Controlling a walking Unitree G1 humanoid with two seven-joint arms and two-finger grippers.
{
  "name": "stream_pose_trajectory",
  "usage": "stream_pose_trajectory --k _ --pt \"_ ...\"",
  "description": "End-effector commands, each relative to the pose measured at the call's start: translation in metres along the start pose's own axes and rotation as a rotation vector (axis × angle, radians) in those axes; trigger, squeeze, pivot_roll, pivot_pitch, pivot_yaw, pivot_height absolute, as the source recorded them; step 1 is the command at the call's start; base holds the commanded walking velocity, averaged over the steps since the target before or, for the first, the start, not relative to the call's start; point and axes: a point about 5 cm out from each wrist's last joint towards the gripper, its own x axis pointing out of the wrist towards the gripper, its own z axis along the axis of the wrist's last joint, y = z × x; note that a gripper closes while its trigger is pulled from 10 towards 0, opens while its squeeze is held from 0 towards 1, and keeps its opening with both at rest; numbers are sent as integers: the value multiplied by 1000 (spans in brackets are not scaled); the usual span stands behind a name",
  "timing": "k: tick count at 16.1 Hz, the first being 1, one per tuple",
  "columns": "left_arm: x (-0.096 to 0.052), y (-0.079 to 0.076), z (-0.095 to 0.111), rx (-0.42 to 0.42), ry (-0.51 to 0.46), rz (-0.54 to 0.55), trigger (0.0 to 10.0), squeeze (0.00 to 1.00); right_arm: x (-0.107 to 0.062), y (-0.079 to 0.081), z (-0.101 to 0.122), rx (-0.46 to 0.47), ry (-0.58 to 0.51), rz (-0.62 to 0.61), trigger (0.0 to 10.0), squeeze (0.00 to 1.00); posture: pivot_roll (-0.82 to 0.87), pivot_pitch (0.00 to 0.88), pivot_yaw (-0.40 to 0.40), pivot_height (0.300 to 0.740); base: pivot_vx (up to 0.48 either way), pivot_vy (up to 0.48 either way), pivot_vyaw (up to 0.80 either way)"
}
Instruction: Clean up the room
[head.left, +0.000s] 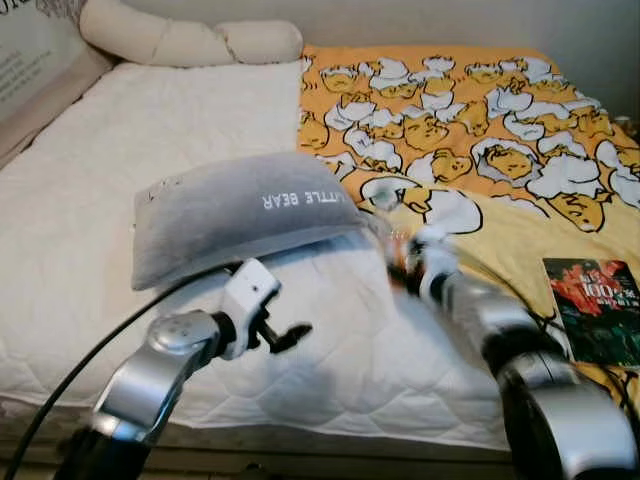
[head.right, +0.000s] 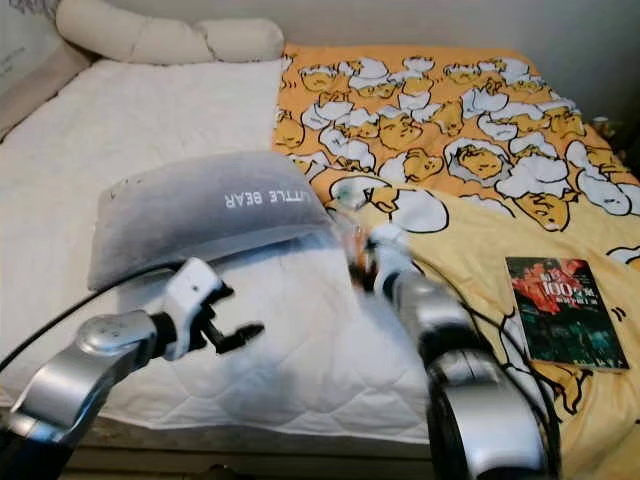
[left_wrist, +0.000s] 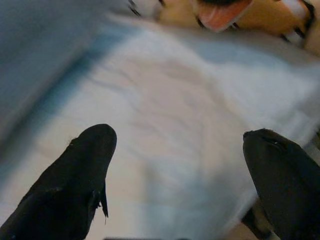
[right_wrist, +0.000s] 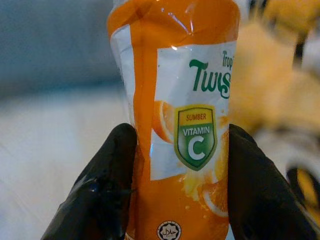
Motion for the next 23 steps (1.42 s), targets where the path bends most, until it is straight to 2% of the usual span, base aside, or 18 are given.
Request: stream_pose_trajectory --k 1,2,3,4,5,6,7,9,10,12,13,14,15,16,20,23 --pt "-5 5 9 46 -52 62 10000 0 -6 1 22 40 -144 23 0 0 6 0 34 740 0 0 0" --pt "-8 8 15 38 -94 122 10000 0 -13 5 31 77 -222 43 8471 0 -1 0 44 740 0 0 0" --pt "-11 13 23 -6 -179 205 10000 0 -23 12 39 92 -310 72 10000 0 -7 0 52 740 0 0 0" --pt "-12 14 26 -27 -217 231 10000 0 -26 15 41 84 -329 81 10000 0 -7 0 52 740 0 0 0" --pt "-16 19 32 -37 -291 345 10000 0 -34 18 33 77 -326 55 10000 0 -10 0 51 740 0 0 0" --pt "-18 21 34 -29 -316 397 10000 0 -37 18 30 81 -322 41 10000 0 -10 0 51 740 0 0 0" --pt "-20 21 26 -86 -296 481 10000 0 -45 24 25 106 -359 28 10000 0 -21 0 56 740 0 0 0" --pt "-20 18 18 -131 -269 515 10000 0 -52 33 28 133 -411 46 10000 0 -17 0 51 740 0 0 0" --pt "-21 15 12 -162 -240 513 10000 0 -58 39 31 77 -436 52 10000 0 -28 0 52 740 0 0 0" --pt "-22 15 13 -133 -250 499 10000 0 -62 43 29 46 -425 59 10000 0 -28 0 52 740 0 0 0" --pt "-24 14 13 -219 -282 471 10000 0 -65 49 26 5 -407 70 10000 0 -30 0 58 740 0 0 800" --pt "-24 14 13 -219 -282 471 10000 0 -65 49 26 5 -407 70 10000 0 -30 0 58 740 0 0 800" --pt "-25 12 12 -259 -286 458 10000 0 -67 52 25 -8 -402 72 10000 0 -30 0 58 740 0 0 800" --pt "-24 10 7 -271 -251 455 10000 0 -69 59 21 -7 -383 89 10000 0 -25 0 54 740 0 0 800" --pt "-23 15 6 -234 -206 524 10000 0 -70 64 15 11 -357 80 10000 0 -12 0 42 740 0 0 800" --pt "-25 16 9 -224 -200 504 10000 0 -72 58 12 -7 -333 41 10000 0 -9 0 36 740 0 0 800"
